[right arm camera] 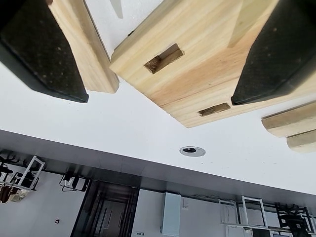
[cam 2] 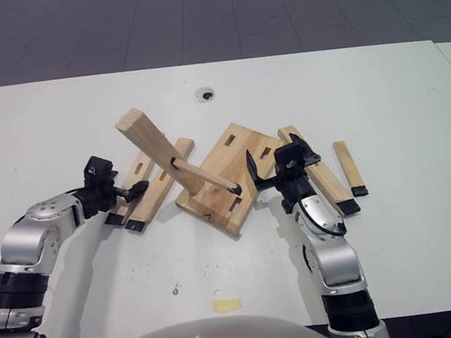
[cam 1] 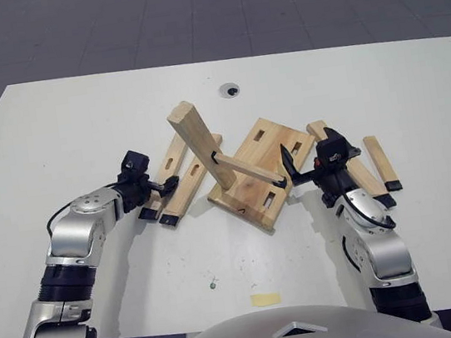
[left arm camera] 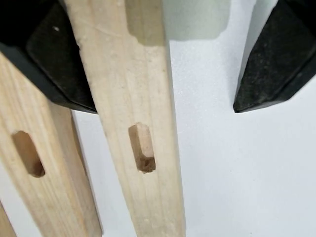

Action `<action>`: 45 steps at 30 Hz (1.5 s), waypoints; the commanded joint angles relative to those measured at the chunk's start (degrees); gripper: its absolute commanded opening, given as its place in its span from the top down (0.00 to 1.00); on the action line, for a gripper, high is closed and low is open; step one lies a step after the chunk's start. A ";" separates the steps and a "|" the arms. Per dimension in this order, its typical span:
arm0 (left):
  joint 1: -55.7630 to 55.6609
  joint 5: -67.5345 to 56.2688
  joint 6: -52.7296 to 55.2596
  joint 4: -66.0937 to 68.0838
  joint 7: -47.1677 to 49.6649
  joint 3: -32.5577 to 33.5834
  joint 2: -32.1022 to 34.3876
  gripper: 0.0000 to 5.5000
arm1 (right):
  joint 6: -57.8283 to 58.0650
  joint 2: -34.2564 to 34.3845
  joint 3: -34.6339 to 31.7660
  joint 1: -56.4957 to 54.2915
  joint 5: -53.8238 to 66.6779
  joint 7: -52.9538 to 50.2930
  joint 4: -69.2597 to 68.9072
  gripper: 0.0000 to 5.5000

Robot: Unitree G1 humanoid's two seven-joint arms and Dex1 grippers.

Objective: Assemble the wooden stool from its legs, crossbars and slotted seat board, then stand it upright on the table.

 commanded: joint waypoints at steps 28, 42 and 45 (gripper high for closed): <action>-10.25 1.38 -7.20 -6.11 -5.87 12.31 -3.91 0.62 | 3.85 4.02 -9.75 -8.24 14.30 -0.06 -4.26 0.02; -10.85 9.65 -24.62 -12.78 -14.26 -1.69 -7.27 0.62 | 23.65 3.17 -18.64 -26.65 81.42 -9.08 -3.98 0.02; -9.90 9.75 -24.85 -14.37 -14.06 -2.94 -8.70 0.62 | 25.17 1.56 -17.10 -28.75 81.81 -9.95 -0.65 0.02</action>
